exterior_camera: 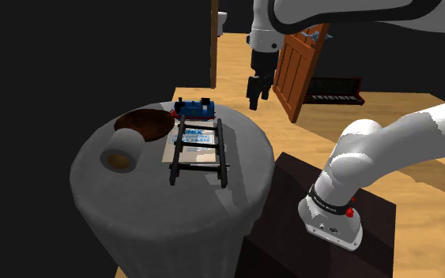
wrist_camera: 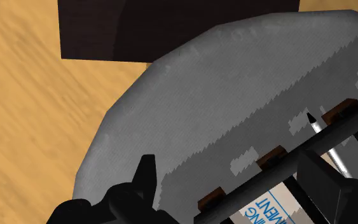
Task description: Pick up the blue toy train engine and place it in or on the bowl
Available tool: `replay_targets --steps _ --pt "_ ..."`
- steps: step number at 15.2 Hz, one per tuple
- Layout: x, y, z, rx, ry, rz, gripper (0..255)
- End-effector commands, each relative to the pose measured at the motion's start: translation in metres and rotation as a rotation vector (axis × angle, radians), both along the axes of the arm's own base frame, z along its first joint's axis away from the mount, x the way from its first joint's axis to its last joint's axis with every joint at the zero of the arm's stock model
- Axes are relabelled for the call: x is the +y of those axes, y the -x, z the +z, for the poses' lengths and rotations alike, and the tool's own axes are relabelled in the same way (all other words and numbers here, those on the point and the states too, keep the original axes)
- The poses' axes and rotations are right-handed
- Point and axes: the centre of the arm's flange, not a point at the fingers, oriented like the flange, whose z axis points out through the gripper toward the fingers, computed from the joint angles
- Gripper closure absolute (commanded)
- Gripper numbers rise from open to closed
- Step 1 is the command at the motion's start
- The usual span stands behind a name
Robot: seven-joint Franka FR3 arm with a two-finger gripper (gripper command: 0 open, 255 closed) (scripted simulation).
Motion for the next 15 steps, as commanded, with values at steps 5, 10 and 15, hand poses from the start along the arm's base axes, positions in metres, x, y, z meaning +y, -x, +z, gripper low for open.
replay_targets --steps 5,10,15 --pt "0.000 -0.051 -0.014 0.001 0.031 0.109 0" --pt "0.007 -0.114 -0.032 0.002 0.069 0.246 0" --pt "0.022 -0.176 -0.050 0.003 0.107 0.382 0"
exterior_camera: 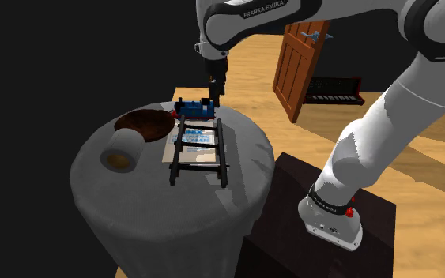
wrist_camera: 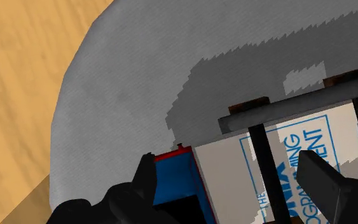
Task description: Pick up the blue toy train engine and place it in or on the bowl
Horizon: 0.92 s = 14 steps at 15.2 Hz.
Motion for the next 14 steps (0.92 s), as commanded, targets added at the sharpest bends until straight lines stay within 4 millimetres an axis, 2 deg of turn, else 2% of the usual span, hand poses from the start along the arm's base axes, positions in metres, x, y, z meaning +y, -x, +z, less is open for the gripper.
replay_targets --steps 1,9,14 --pt "0.008 -0.027 -0.007 0.001 0.015 0.057 0" --pt "0.049 -0.117 -0.038 0.002 0.076 0.273 0" --pt "0.044 -0.116 -0.064 0.002 0.076 0.273 0"
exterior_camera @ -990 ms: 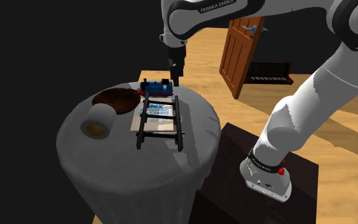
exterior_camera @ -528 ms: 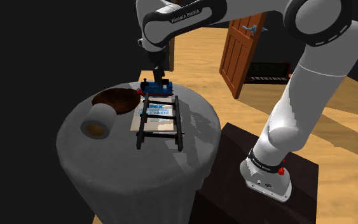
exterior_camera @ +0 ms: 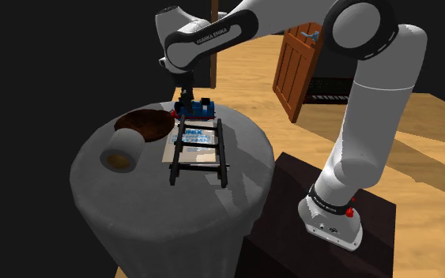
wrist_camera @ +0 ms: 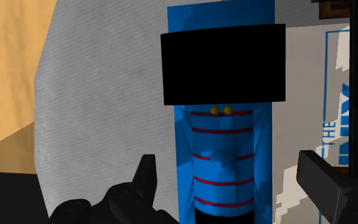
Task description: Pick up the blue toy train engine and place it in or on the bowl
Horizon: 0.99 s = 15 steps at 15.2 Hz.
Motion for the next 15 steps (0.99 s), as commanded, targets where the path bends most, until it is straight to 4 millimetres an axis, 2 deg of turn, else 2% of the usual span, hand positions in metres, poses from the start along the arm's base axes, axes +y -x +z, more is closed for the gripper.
replay_targets --steps 1,3,11,12,15 --pt "-0.0014 -0.0003 -0.0109 -0.001 0.000 0.001 0" --pt "-0.0029 0.0000 -0.0191 -0.001 0.000 0.001 0" --pt "-0.0029 0.0000 -0.0191 -0.001 0.000 0.001 0" --pt "-0.0029 0.0000 -0.0191 -0.001 0.000 0.001 255" --pt "-0.0028 0.0000 -0.0191 -0.001 0.000 0.001 255"
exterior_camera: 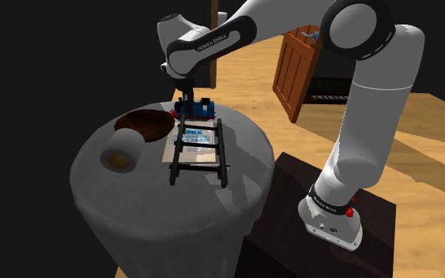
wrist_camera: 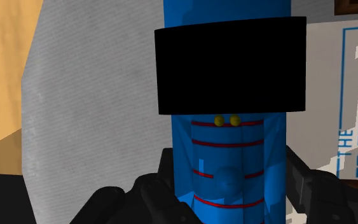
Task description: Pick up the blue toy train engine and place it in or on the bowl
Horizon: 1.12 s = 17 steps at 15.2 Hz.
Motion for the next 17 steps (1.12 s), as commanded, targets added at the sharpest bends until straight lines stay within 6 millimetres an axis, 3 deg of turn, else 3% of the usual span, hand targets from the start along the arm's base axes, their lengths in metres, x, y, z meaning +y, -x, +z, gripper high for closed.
replay_targets --steps 1,6,17 --pt "0.000 0.000 0.000 0.000 0.000 0.000 255" --pt "0.000 0.000 0.000 0.000 0.000 0.000 255" --pt "0.000 0.000 0.058 0.000 0.000 0.000 255"
